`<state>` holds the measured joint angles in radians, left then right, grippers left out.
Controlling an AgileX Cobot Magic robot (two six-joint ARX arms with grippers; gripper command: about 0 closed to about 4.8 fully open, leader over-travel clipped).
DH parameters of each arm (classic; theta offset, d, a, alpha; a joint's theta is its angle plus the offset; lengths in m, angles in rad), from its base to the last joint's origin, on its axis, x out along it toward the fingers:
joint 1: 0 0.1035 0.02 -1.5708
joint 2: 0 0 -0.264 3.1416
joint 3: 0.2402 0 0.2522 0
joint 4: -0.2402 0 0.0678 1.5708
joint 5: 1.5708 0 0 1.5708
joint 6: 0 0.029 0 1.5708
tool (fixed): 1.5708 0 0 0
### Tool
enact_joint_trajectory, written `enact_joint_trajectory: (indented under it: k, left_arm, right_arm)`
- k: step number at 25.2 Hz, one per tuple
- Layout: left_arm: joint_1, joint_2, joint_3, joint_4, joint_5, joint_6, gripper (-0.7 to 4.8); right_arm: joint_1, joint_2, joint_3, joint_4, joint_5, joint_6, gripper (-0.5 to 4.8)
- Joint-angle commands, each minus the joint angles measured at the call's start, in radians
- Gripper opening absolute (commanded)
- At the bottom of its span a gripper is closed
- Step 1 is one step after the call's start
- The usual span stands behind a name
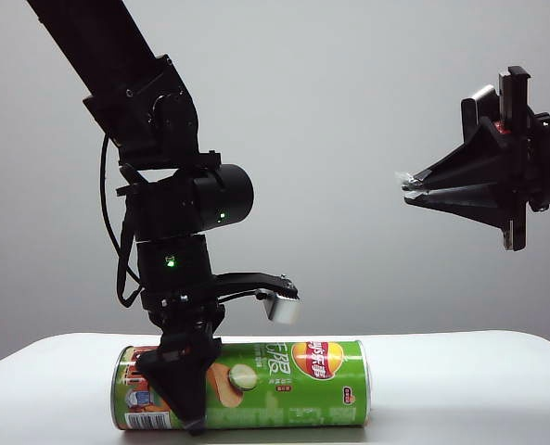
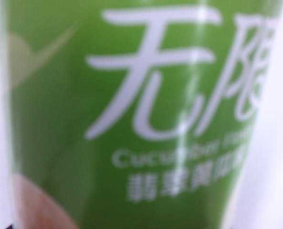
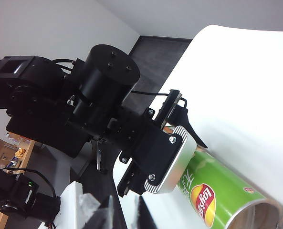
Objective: Pick up the green tub of chips from the desk, pull out the transparent container with the chips inside partially, and then place the chips back on the desk.
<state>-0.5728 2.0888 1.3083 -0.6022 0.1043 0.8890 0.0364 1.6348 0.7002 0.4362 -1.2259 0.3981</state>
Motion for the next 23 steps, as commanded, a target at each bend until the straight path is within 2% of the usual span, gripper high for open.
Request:
enact_joint_trajectory:
  k: [1,3,4,11,14,23]
  left_arm:
    - [0.0,-0.009,0.005,-0.005,0.003,0.002,3.6]
    - [0.0,-0.01,0.005,-0.004,0.0,0.002,3.12]
    - [0.0,-0.01,0.005,-0.005,-0.007,0.001,2.7]
    - [0.0,-0.017,0.005,-0.013,-0.014,0.003,2.73]
    - [0.0,-0.035,0.005,-0.02,-0.019,0.037,2.73]
    - [0.014,-0.185,0.005,-0.045,-0.067,0.054,2.78]
  right_arm:
    - [0.0,-0.003,0.002,0.008,-0.003,-0.007,0.63]
    - [0.0,-0.003,0.002,0.008,-0.003,-0.007,0.63]
    - [0.0,-0.003,0.002,0.008,-0.003,-0.007,0.62]
    - [0.0,-0.003,0.002,0.009,-0.003,-0.007,0.63]
    - [0.0,-0.003,0.002,0.009,-0.002,-0.007,0.62]
    - [-0.001,-0.003,0.002,0.0,0.039,-0.007,0.63]
